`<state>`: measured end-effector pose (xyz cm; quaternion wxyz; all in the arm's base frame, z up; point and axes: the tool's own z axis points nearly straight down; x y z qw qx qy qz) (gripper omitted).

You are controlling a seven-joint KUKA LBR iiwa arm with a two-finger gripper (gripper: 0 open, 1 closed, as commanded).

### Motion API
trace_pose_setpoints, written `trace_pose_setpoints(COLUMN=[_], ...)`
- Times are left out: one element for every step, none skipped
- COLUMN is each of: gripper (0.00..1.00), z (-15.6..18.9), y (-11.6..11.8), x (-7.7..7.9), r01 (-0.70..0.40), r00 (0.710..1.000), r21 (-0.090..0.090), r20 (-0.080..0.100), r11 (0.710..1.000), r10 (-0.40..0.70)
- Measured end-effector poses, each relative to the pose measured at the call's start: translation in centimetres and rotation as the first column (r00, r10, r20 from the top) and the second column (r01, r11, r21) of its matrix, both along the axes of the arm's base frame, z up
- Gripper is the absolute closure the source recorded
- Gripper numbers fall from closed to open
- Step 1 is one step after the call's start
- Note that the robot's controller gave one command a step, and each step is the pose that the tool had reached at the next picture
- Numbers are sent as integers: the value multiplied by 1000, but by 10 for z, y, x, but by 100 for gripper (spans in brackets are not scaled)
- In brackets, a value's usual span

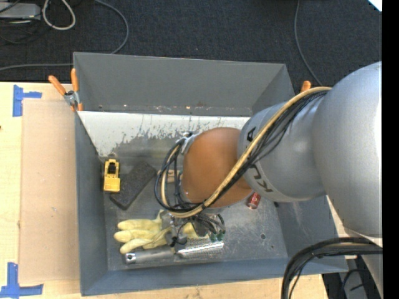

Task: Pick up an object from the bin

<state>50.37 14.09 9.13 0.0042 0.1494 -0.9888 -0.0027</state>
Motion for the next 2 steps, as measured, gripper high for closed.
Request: trace_pose_setpoints(gripper=[100,100], z=[2,4], y=[0,0], x=[0,0], r01=[2,3], r00=[1000,1000], r21=[0,0], r20=[-1,-1], r11=[1000,1000], r10=[-2,-3])
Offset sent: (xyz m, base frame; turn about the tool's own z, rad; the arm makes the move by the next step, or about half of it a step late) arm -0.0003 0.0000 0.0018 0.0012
